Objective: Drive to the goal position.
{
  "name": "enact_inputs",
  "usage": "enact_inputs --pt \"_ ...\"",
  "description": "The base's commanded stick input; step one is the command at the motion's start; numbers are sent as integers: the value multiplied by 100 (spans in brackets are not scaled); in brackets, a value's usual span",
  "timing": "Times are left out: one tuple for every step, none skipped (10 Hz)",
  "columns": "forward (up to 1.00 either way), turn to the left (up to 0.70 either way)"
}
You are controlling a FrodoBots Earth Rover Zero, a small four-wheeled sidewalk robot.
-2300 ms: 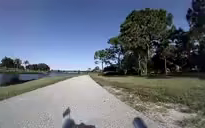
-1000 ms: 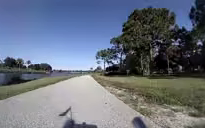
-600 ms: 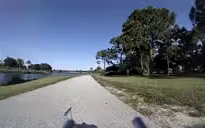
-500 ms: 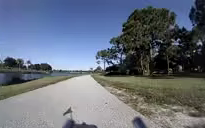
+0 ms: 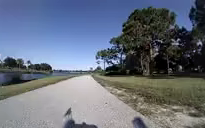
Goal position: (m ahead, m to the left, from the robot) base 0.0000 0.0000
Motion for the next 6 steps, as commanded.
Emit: enact_inputs --pt "31 16" --pt "42 21" --pt "53 26" --pt "64 32" --pt "60 40" --pt "35 52"
